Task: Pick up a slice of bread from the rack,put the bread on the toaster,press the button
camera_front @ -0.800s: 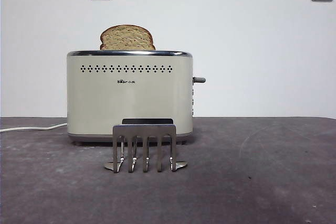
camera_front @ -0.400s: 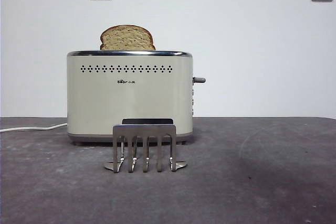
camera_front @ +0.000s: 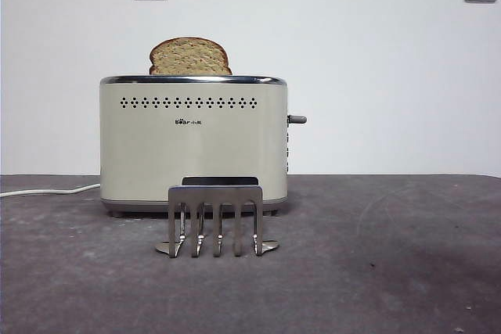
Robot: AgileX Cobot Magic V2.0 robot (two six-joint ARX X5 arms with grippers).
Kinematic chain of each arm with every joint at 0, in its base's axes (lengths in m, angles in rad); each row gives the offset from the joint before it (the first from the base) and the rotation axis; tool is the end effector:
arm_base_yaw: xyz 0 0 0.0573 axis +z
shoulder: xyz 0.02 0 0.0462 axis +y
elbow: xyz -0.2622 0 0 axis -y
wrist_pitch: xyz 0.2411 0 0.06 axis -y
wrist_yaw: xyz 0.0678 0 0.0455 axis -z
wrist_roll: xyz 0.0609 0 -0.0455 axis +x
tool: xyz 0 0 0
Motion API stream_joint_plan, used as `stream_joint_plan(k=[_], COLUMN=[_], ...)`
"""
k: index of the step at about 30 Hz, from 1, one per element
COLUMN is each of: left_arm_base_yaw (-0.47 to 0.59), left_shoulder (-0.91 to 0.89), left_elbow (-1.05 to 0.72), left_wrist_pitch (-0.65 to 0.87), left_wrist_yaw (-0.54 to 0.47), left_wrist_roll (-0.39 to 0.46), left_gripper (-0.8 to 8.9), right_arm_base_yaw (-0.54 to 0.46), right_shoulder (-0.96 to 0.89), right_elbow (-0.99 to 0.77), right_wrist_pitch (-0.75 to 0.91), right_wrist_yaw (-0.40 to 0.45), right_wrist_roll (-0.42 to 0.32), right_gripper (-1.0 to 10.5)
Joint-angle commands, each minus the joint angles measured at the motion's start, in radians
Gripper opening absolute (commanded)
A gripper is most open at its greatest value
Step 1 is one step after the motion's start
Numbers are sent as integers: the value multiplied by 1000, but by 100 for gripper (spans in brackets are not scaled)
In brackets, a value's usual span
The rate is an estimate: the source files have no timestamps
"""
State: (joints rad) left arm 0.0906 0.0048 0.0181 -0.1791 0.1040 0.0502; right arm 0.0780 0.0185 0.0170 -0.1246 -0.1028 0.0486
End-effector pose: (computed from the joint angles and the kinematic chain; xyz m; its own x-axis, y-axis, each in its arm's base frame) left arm 0.1248 0.0050 0.1468 0.9863 -0.0146 -0.1641 0.0202 0.9993 0.0324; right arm 0.1255 0.0161 0.1518 0.9758 0.1792 -0.1251 -0.1727 0.9831 0.0611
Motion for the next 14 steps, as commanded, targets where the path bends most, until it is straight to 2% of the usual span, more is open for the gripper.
stream_joint_plan(k=[1,4,7,14], left_arm_base_yaw=[2,2,2,2], left_shoulder=[-3,-3,-3,-3], left_elbow=[-13,-13,-13,-13], left_wrist_pitch=[-2,-2,-2,-2], left_wrist_yaw=[1,1,1,1], left_wrist_roll=[-10,-10,-10,-10], left_gripper=[-1,0,0,0], right_arm_base_yaw=[-1,-1,2,2], right_shoulder=[-18,-18,-18,-18], right_elbow=[-11,-11,-11,-11], right_wrist_pitch=[-42,-55,-54,-54], right_wrist_yaw=[10,5,5,8], right_wrist_roll=[13,21,69,70], right_gripper=[1,1,1,1])
